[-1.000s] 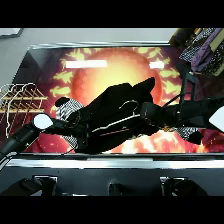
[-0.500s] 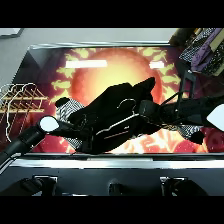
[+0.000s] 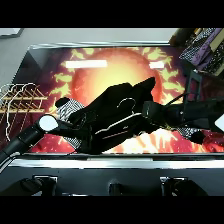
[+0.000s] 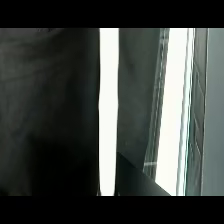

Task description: Fold the clothes and pants, and hang the long-sleeved shirts on hangers.

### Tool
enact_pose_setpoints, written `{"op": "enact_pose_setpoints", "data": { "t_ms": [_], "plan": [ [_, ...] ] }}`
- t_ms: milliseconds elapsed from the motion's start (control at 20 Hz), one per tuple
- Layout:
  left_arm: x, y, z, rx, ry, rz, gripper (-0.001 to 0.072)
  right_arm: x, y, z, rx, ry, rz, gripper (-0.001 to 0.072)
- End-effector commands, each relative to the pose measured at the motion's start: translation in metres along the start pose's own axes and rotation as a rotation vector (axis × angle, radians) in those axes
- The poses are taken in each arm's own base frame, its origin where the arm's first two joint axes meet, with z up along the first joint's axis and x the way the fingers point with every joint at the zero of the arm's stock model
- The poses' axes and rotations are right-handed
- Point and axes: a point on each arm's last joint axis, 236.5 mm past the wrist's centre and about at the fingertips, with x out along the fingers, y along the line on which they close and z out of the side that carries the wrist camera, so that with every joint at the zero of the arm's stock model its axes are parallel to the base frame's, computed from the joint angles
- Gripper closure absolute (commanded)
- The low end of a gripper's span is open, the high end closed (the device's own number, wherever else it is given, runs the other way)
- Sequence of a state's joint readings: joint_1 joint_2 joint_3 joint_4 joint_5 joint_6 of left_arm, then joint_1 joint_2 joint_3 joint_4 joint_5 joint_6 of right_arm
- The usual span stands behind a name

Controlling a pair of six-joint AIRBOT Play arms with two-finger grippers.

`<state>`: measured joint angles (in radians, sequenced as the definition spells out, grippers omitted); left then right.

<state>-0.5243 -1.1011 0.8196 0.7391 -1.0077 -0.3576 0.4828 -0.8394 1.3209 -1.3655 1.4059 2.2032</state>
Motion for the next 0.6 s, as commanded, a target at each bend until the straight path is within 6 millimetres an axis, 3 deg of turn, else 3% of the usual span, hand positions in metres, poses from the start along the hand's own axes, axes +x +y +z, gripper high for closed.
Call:
{"op": "enact_pose_setpoints", "data": {
  "t_ms": [0,300,550],
  "plan": [
    [-0.005,-0.002,-0.012,-0.010,0.070,-0.009,0.0673,-0.005,0.000,0.001,-0.004,-0.015,0.005,0.0668],
    [-0.016,0.005,0.014,0.029,0.033,0.021,0.0673,0.005,0.006,0.005,0.002,-0.009,0.022,0.0668],
    [-0.016,0.006,0.016,0.036,0.038,0.026,0.0674,0.023,0.033,0.005,-0.020,0.034,0.122,0.0668]
  ]
}}
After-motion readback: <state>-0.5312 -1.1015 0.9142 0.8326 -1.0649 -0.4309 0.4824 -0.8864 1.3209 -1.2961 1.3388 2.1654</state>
